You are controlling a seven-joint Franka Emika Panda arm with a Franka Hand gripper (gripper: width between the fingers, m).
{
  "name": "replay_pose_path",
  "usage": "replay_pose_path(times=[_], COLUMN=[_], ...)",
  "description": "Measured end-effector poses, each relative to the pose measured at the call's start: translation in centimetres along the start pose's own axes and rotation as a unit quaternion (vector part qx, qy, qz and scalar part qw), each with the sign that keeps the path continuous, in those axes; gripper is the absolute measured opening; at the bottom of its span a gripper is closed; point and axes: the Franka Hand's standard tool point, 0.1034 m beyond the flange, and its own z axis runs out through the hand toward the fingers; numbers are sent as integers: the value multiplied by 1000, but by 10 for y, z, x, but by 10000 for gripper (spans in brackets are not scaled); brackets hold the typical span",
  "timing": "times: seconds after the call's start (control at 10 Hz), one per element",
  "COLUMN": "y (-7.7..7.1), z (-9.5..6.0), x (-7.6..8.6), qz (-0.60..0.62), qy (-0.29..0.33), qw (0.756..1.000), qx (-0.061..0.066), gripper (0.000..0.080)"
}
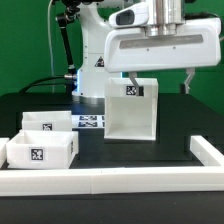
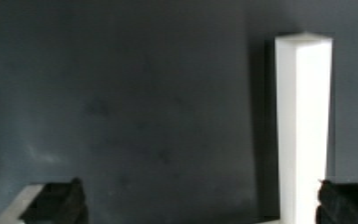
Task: Assemble drawer
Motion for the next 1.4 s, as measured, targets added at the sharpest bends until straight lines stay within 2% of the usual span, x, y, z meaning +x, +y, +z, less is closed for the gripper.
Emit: replay_pose_path(times=[0.2, 0.3, 0.8, 1.0, 1.2, 1.4], y=[1, 3, 3, 3, 3, 5], z=[-17, -20, -15, -16, -10, 0], x=[-18, -26, -27, -62, -89, -104], qz=[-6, -7, 0, 18, 20, 27], qy=[5, 4, 0, -12, -16, -17], qw=[1000, 1000, 1000, 1000, 1000, 999], qx=[-4, -6, -6, -13, -16, -18], gripper=[650, 650, 650, 650, 650, 650])
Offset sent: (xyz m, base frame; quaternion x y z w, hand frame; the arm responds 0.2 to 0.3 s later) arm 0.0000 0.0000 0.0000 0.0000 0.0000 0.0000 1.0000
